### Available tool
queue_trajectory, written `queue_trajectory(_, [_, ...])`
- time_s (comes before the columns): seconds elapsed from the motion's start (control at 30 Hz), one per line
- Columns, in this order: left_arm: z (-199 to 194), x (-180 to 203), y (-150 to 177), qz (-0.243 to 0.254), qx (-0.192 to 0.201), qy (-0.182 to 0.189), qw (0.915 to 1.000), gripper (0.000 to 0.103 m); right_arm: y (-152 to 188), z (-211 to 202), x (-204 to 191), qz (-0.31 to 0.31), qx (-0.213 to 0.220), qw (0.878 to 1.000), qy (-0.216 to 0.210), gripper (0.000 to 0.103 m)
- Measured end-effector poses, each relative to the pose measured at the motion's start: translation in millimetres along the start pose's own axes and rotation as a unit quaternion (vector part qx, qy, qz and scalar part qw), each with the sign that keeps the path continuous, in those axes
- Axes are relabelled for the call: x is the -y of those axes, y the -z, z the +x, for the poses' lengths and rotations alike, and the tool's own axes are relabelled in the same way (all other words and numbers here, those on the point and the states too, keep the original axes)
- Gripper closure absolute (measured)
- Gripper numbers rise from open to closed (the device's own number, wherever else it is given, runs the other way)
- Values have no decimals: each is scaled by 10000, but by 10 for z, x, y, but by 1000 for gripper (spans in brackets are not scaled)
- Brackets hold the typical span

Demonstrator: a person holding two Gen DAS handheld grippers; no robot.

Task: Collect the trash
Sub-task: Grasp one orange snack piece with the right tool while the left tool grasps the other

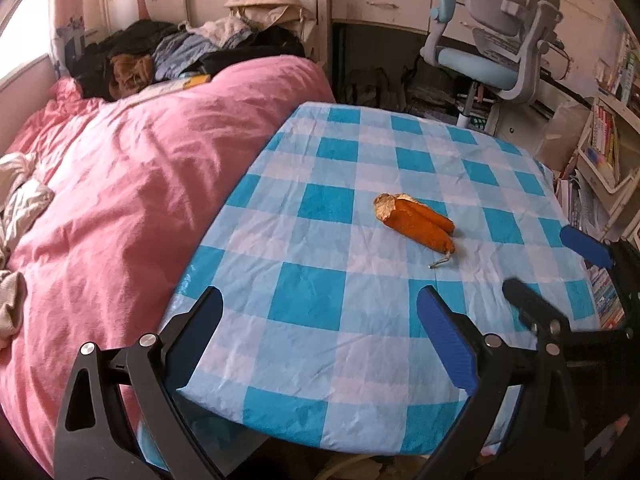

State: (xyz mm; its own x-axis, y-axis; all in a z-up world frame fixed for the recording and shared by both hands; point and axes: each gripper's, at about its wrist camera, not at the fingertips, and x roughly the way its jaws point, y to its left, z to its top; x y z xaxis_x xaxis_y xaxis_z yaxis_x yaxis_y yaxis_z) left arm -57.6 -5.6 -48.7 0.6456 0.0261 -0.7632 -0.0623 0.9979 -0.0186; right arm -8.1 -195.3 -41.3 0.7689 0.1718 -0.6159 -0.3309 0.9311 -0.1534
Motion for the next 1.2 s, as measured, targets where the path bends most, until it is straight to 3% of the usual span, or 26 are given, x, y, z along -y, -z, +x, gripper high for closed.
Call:
queue_trajectory(0.3, [344,-44,-116,-539,-452,210,9973,9,-187,562,131,-75,-365,9993,-80,49])
queue_trajectory(0.57, [544,-45,-217,-727,-599,204,9953,9,-321,1015,86,-173,-579,9973,-425,53])
queue_trajectory(0.67, [632,-12,-268,-730,-626,153,9952,9,-364,1112,104,-119,-678,9956,-638,60])
queue_trajectory(0.77, [731,33,-306,-750,-695,158,9946,9,-358,1178,114,-104,-916,9923,-823,81])
queue_trajectory(0.83, [790,76,-329,-748,-733,190,9943,9,-346,1156,138,-104,-1000,9916,-818,85])
queue_trajectory(1.2, [1159,594,-526,-544,-945,445,9930,9,-63,694,794,896,-1028,9870,-852,85])
